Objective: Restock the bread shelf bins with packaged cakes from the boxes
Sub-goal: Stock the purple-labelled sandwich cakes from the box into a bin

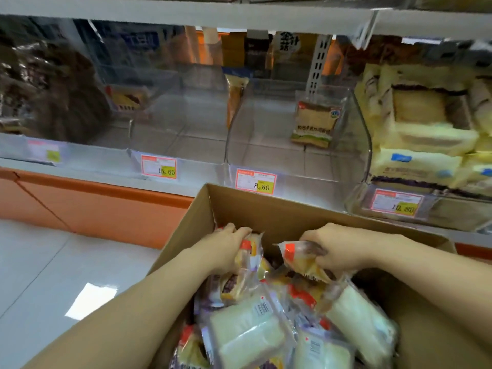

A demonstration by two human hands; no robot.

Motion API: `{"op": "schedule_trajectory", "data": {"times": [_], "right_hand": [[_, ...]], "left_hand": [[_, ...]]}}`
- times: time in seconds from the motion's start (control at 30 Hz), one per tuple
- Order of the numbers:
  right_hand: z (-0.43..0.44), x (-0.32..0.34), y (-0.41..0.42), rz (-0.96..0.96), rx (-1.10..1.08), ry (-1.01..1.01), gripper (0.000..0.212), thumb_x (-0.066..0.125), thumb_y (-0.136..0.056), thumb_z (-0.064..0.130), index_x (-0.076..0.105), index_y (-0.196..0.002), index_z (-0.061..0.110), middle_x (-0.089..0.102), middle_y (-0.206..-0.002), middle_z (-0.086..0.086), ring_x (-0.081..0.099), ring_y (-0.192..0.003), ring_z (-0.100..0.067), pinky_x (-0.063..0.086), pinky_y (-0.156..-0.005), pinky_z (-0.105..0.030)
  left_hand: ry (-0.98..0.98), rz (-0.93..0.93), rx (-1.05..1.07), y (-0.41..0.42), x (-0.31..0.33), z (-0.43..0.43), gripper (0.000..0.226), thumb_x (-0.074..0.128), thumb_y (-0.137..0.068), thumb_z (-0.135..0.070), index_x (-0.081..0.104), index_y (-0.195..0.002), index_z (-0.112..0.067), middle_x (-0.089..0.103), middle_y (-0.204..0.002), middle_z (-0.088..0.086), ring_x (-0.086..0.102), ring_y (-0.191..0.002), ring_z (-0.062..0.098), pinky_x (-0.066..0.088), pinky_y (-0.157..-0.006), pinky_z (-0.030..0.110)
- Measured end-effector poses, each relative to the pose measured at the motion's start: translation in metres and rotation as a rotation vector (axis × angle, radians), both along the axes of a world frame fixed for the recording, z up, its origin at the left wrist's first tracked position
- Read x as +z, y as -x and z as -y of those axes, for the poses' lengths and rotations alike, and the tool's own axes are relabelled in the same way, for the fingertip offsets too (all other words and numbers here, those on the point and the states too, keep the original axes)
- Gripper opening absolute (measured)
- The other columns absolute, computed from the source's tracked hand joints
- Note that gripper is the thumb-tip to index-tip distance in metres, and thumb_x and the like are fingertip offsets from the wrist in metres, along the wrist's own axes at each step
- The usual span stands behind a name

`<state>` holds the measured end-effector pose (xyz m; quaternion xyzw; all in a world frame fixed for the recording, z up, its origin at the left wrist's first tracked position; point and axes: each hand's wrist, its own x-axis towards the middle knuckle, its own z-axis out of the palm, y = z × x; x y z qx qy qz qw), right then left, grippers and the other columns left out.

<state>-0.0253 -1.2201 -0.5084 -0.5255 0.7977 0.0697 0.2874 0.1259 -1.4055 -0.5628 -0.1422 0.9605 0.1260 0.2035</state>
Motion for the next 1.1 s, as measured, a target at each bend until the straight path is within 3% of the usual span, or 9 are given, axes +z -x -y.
{"op": "schedule_trajectory", "data": {"times": [0.13, 0.27, 0.3, 0.4, 0.5, 0.7, 0.8, 0.97, 1.1], "right_hand": [[-0.001, 0.004, -0.008, 0.040, -0.072, 0.030, 0.026, 0.053, -0.086, 0.020, 0.055, -0.111, 0.025, 0.056, -0.089, 0.011, 0.055, -0.081, -0.010, 0.045, -0.067, -0.023], [0.001, 0.008, -0.017, 0.077, -0.133, 0.072, 0.022, 0.057, -0.087, 0.025, 0.057, -0.108, 0.023, 0.056, -0.088, 0.010, 0.053, -0.078, -0.007, 0.043, -0.069, -0.022], [0.002, 0.011, -0.019, 0.103, -0.154, 0.083, 0.021, 0.058, -0.086, 0.025, 0.058, -0.107, 0.021, 0.057, -0.087, 0.009, 0.052, -0.077, -0.006, 0.042, -0.068, -0.022], [0.001, 0.020, -0.025, 0.206, -0.228, 0.132, 0.015, 0.061, -0.085, 0.023, 0.061, -0.100, 0.020, 0.063, -0.092, 0.003, 0.059, -0.082, -0.011, 0.046, -0.073, -0.024], [-0.010, 0.031, -0.029, 0.356, -0.364, 0.208, 0.020, 0.061, -0.088, 0.016, 0.063, -0.106, 0.022, 0.069, -0.103, 0.004, 0.066, -0.094, -0.009, 0.052, -0.086, -0.027], [-0.039, 0.063, -0.032, 0.531, -0.529, 0.428, 0.028, 0.060, -0.090, 0.009, 0.059, -0.115, 0.021, 0.070, -0.110, 0.001, 0.068, -0.098, -0.011, 0.052, -0.094, -0.036], [-0.050, 0.082, -0.037, 0.468, -0.540, 0.518, 0.029, 0.061, -0.091, 0.013, 0.059, -0.115, 0.027, 0.070, -0.108, 0.004, 0.069, -0.097, -0.012, 0.053, -0.092, -0.042], [-0.058, 0.113, -0.053, 0.397, -0.556, 0.709, 0.027, 0.060, -0.092, 0.016, 0.058, -0.115, 0.030, 0.070, -0.106, 0.008, 0.068, -0.095, -0.008, 0.055, -0.089, -0.040], [-0.061, 0.139, -0.061, 0.481, -0.488, 0.780, 0.030, 0.061, -0.091, 0.015, 0.057, -0.115, 0.033, 0.072, -0.105, 0.008, 0.069, -0.095, -0.010, 0.055, -0.088, -0.041]], "left_hand": [[0.001, 0.069, -0.010, 0.003, 0.005, 0.008, 0.078, 0.077, -0.076, -0.038, 0.037, -0.138, -0.016, 0.040, -0.128, 0.010, 0.051, -0.115, 0.030, 0.045, -0.097, 0.041], [-0.039, 0.050, -0.003, -0.002, 0.014, 0.012, 0.039, 0.076, -0.079, -0.035, 0.055, -0.106, -0.017, 0.049, -0.109, 0.006, 0.054, -0.103, 0.027, 0.045, -0.085, 0.033], [-0.054, 0.024, -0.008, -0.004, 0.017, 0.012, 0.029, 0.075, -0.080, -0.033, 0.052, -0.092, -0.019, 0.051, -0.100, 0.004, 0.054, -0.097, 0.026, 0.043, -0.078, 0.030], [-0.045, -0.060, -0.033, -0.011, 0.031, 0.011, 0.040, 0.072, -0.082, -0.037, 0.037, -0.070, -0.022, 0.050, -0.078, -0.003, 0.047, -0.081, 0.021, 0.035, -0.065, 0.029], [-0.145, -0.226, 0.012, -0.018, 0.049, 0.005, 0.044, 0.067, -0.085, -0.043, 0.032, -0.068, -0.022, 0.045, -0.068, -0.006, 0.045, -0.068, 0.019, 0.033, -0.060, 0.030], [-0.286, -0.449, 0.268, -0.033, 0.081, -0.008, 0.039, 0.059, -0.090, -0.046, 0.039, -0.076, -0.015, 0.051, -0.070, -0.003, 0.049, -0.061, 0.012, 0.033, -0.049, 0.024], [-0.334, -0.554, 0.388, -0.035, 0.093, -0.016, 0.042, 0.055, -0.091, -0.047, 0.053, -0.094, -0.005, 0.063, -0.087, 0.006, 0.060, -0.080, 0.019, 0.036, -0.055, 0.022], [-0.517, -0.621, 0.523, -0.036, 0.115, -0.022, 0.040, 0.053, -0.092, -0.049, 0.056, -0.094, -0.010, 0.062, -0.079, 0.005, 0.048, -0.051, 0.010, 0.031, -0.045, 0.024], [-0.791, -0.668, 0.616, -0.041, 0.125, -0.021, 0.052, 0.059, -0.087, -0.054, 0.060, -0.098, -0.003, 0.065, -0.079, 0.012, 0.055, -0.055, 0.019, 0.038, -0.048, 0.028]]}}
